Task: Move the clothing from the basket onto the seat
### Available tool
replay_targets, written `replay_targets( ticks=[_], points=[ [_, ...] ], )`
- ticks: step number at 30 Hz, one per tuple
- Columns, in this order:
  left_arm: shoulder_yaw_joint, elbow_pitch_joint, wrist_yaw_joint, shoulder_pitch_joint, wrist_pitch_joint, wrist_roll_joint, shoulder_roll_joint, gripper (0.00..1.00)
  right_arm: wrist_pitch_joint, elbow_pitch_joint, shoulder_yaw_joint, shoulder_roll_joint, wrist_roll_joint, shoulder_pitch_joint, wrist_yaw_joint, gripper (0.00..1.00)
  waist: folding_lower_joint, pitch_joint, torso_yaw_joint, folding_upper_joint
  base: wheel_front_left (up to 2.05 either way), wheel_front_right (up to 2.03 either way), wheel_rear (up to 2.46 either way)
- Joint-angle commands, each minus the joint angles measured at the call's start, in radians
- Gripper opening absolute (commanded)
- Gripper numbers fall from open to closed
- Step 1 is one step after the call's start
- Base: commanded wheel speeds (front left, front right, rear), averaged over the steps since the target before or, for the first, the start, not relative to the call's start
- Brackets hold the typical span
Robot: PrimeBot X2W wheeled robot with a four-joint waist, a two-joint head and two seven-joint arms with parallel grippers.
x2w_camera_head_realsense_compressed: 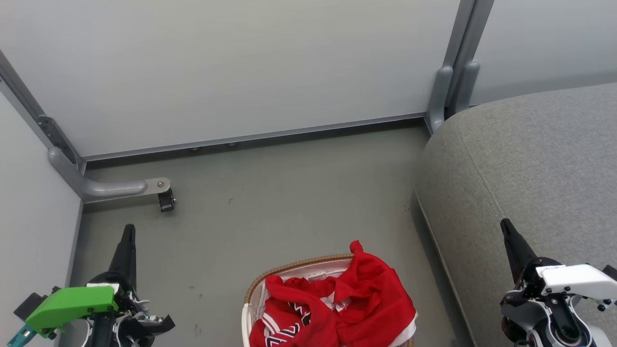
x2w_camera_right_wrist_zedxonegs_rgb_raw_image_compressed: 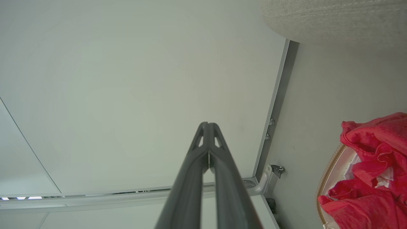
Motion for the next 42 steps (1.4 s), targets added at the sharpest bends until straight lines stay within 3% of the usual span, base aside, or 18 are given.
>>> replay_targets(
  ticks=[1,25,26,42],
  points=[
    [0.001,-0.001,-0.005,-0.011,0.002,0.004,0.002,0.0,0.002,0.002,0.0,-0.004,0.003,-0.007,0.0,0.0,0.0,0.0,0.0,0.0106,0.0,0.0,0.0],
    [0.001,-0.001,-0.005,-0.011,0.002,0.004,0.002,0.0,0.002,0.002,0.0,-0.004,0.003,-0.007,0.0,0.0,0.0,0.0,0.0,0.0106,0.0,0.0,0.0],
    [0.0,0.0,0.0,0.0,0.0,0.0,0.0,1.0,0.0,0.0,0.0,0.0,0.0,0.0,0.0,1.0,0.0,0.0,0.0,0.0,0.0,0.0,0.0],
    [-0.052,0.006,0.002,0.041,-0.06,0.056,-0.006,1.0,-0.059,0.035,0.023,0.01,-0.057,0.032,0.0,1.0,0.0,0.002,0.0,0.001,0.0,0.0,0.0]
  ],
)
